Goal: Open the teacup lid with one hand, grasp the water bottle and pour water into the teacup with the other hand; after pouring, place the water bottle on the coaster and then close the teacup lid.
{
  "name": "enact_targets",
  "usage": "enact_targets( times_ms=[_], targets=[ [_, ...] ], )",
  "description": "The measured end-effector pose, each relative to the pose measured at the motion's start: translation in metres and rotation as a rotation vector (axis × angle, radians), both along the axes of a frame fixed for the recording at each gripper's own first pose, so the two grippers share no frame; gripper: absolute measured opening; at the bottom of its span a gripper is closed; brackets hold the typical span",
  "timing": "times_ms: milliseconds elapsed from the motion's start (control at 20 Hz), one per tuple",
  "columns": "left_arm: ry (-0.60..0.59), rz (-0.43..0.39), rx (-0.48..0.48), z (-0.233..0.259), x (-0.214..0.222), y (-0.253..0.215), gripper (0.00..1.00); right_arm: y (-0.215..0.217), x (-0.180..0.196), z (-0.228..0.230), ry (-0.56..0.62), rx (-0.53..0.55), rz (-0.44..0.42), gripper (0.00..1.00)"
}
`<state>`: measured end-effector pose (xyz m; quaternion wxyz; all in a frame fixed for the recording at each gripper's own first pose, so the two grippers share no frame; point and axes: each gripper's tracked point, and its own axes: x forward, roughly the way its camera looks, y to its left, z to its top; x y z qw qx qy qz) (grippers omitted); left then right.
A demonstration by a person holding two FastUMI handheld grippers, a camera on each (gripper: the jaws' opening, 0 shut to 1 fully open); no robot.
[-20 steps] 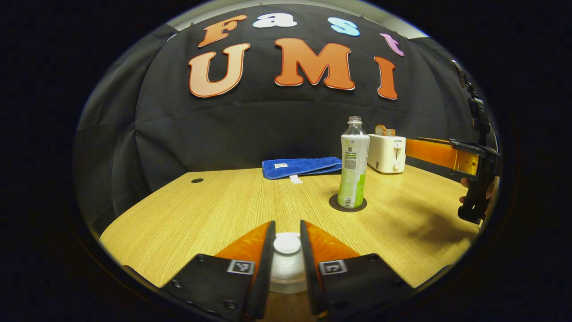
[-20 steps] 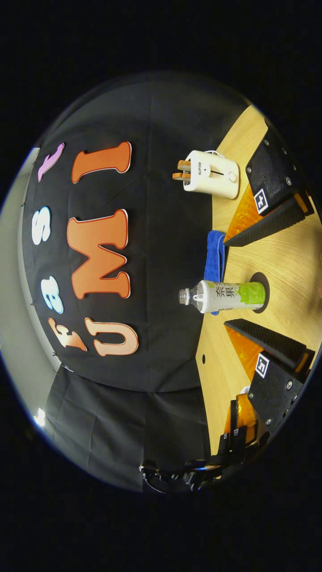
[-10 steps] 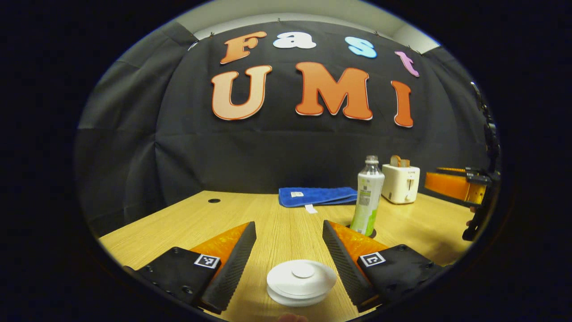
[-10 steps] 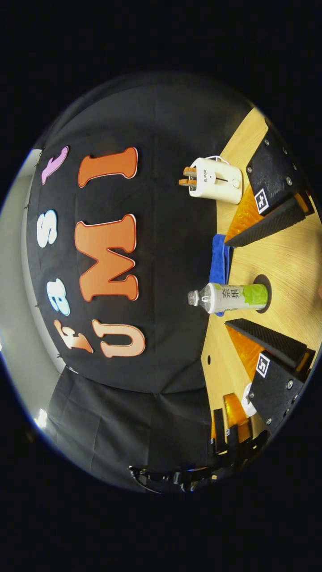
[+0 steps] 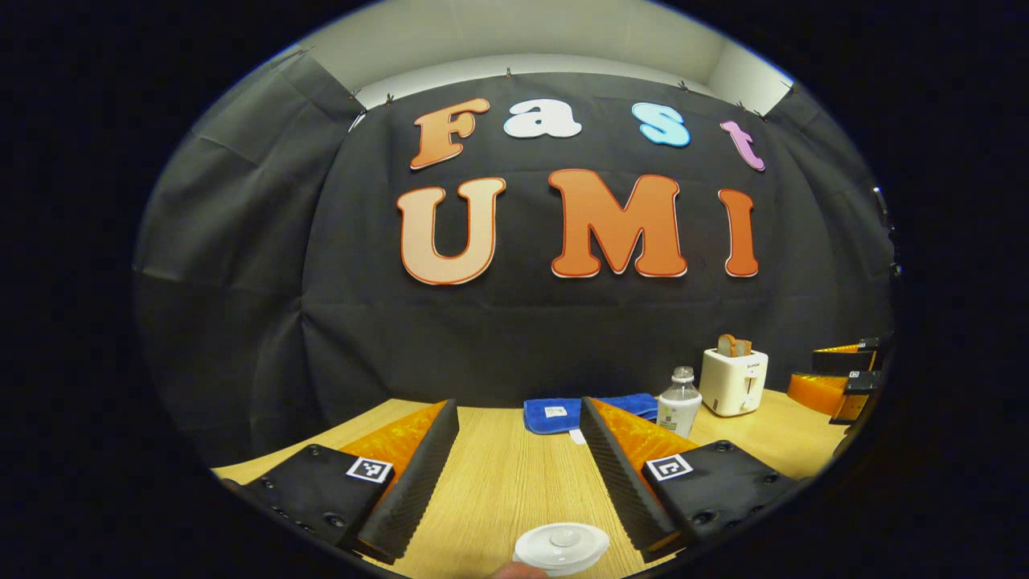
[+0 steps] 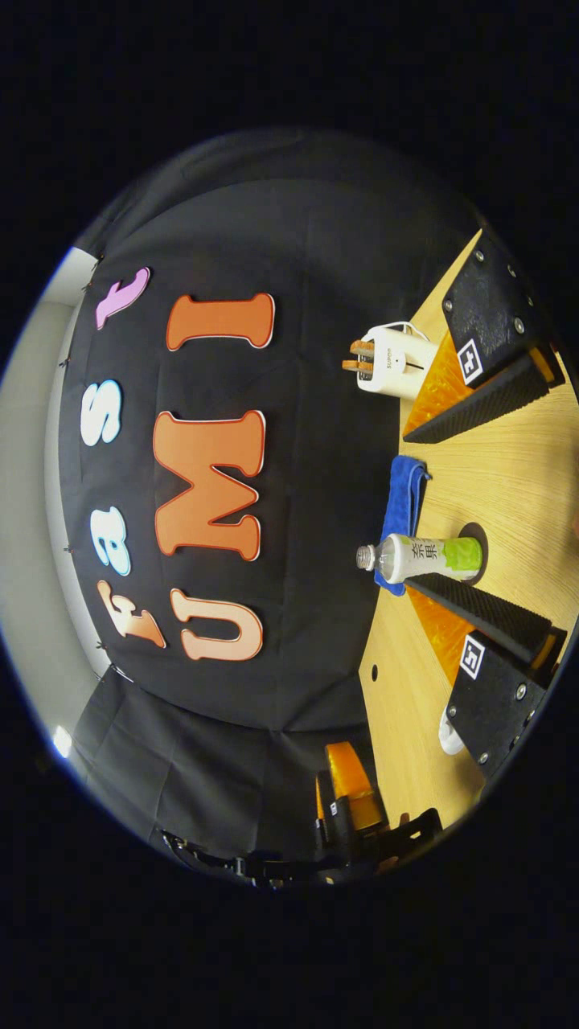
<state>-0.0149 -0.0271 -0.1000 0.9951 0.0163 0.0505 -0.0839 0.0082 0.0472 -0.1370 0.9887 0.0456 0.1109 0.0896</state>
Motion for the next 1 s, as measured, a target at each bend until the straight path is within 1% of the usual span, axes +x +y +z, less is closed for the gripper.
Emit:
enact_targets(
  times_ms=[100,150,250,300,350,400,650,750,800,950,1000],
  targets=[
    [-0.030,-0.006,-0.007,0.018,0.002,-0.005,0.99,-0.003,-0.003,0.012,-0.016,-0.012,-0.009,0.97],
    [-0.040,-0.011,-0.012,0.025,0.001,-0.009,0.95,-0.004,-0.003,0.019,-0.025,-0.013,-0.016,0.97],
    [-0.058,-0.030,-0.022,0.039,-0.002,-0.019,0.95,-0.004,-0.003,0.029,-0.038,-0.009,-0.025,0.97],
    [-0.068,-0.037,-0.025,0.045,-0.003,-0.023,0.99,-0.004,-0.004,0.034,-0.044,-0.005,-0.029,0.97],
    [-0.076,-0.044,-0.027,0.050,-0.004,-0.028,0.99,-0.004,-0.005,0.039,-0.053,-0.002,-0.031,0.93],
    [-0.080,-0.050,-0.029,0.052,-0.005,-0.032,0.95,-0.004,-0.005,0.045,-0.061,0.001,-0.035,0.97],
    [-0.053,-0.075,-0.064,0.047,-0.009,-0.047,0.95,-0.007,-0.007,0.058,-0.097,-0.006,-0.059,0.97],
    [-0.061,-0.063,-0.061,0.050,-0.008,-0.045,0.95,-0.007,-0.007,0.062,-0.112,-0.015,-0.066,0.97],
    [-0.067,-0.057,-0.060,0.049,-0.007,-0.046,0.99,-0.009,-0.007,0.064,-0.118,-0.017,-0.070,0.97],
    [-0.073,-0.039,-0.069,0.048,-0.008,-0.049,0.99,-0.007,-0.006,0.067,-0.128,-0.015,-0.071,0.97],
    [-0.070,-0.029,-0.071,0.046,-0.007,-0.048,0.95,-0.007,-0.006,0.069,-0.133,-0.016,-0.070,1.00]
  ],
)
